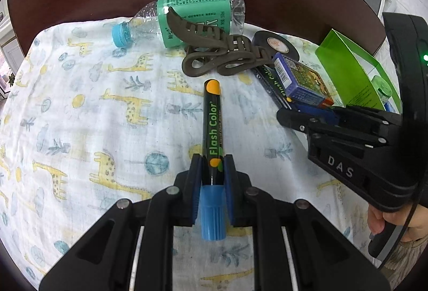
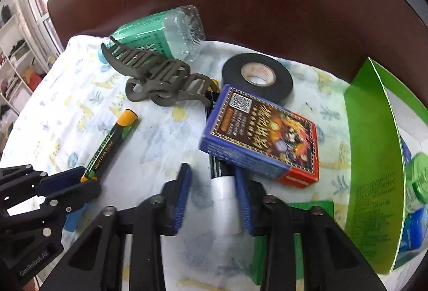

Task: Organize rigid objects
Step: 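Grasp the Flash Color marker with the left tool while the right tool grasps the white tube, then carry the marker and white tube into the green box with both tools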

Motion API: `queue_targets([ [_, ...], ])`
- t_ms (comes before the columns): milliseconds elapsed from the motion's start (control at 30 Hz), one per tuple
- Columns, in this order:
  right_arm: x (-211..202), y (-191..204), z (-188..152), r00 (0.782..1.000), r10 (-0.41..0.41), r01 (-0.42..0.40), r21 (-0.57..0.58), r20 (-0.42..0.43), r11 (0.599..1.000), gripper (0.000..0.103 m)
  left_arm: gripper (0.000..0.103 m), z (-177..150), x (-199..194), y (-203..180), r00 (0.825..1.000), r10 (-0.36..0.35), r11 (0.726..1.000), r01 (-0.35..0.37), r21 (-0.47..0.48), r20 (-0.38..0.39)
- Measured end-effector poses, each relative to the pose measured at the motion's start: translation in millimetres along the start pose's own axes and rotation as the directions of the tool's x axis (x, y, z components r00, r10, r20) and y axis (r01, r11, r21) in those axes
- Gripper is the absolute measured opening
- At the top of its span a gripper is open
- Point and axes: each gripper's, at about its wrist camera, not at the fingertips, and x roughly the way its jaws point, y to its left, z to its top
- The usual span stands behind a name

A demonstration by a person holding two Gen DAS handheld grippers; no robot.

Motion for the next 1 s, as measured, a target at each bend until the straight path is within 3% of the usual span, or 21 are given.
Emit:
queue_targets([
  [233,-32,8,-19,0.991,0.134,-0.134,-0.001,0.022,0.991,0.019,0.014,4,-18,-2,0.999,-0.022,1.0,0.022,-0.017,0.046],
  [433,-88,-8,-33,0.979,0.163,-0.167,0.017,0.122,0.986,0.019,0.014,11,-50,-28,0.994,-0.048,0.998,0.044,0.041,0.102],
  [767,-176,-73,-42,0.931,0.077,-0.133,0.137,0.357,0.981,0.019,0.014,41,-70,-107,0.982,-0.113,0.983,0.089,0.162,0.148],
  [1000,-215,-134,-48,0.894,-0.035,-0.094,0.263,0.447,0.96,0.019,0.014,68,-74,-191,0.968,-0.197,0.942,0.142,0.304,0.159],
])
